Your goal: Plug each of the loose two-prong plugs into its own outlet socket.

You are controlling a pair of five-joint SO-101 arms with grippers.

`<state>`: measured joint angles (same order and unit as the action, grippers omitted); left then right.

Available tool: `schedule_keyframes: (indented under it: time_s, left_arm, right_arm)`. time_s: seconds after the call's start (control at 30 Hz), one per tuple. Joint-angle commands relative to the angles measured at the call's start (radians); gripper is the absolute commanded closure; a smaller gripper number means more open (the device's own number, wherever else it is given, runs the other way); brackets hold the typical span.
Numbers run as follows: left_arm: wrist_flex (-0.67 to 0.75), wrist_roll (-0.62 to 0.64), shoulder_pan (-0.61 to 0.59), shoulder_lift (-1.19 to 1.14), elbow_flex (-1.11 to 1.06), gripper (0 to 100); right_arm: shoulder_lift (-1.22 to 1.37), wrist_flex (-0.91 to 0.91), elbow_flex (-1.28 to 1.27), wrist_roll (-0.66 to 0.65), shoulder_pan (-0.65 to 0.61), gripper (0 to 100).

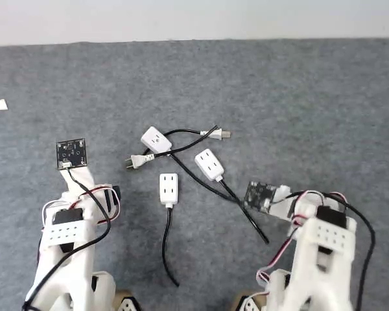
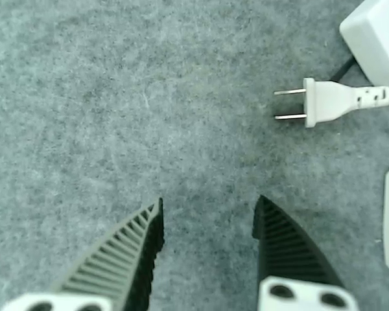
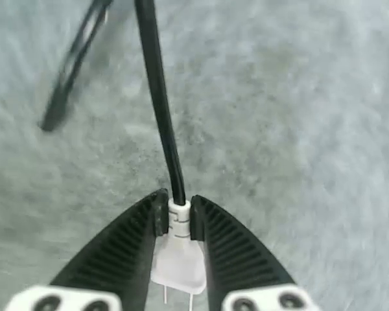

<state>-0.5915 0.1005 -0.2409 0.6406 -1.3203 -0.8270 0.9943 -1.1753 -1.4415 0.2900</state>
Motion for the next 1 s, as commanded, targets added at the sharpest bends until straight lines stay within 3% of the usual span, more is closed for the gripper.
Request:
schedule_keyframes:
  time_s: [0.0,0.2,0.37,0.5,0.83,0.97]
  left_arm:
    - [0.023,-0.011,-0.006,0.005,0.048,78]
    - [0.023,-0.009,-0.006,0.005,0.048,79]
    - [0.021,-0.009,-0.006,0.005,0.048,79]
    - [0.020,-0.011,-0.006,0.005,0.047,79]
    - [0.020,-0.011,-0.006,0.005,0.047,79]
    - [0.020,-0.012,-0.006,0.005,0.047,79]
  right_arm:
    - [-0.208,0.232,0.129,0.351,-0.058,99.0]
    - [-0.323,0.406,0.241,0.779,-0.173,99.0]
    - [-0.245,0.404,0.245,1.013,-0.317,99.0]
    - [-0.070,0.292,0.245,1.065,-0.303,99.0]
    - [0.588,-0.191,0.367,0.945,0.030,99.0]
    - [0.789,-0.248,0.499,0.939,0.090,98.7]
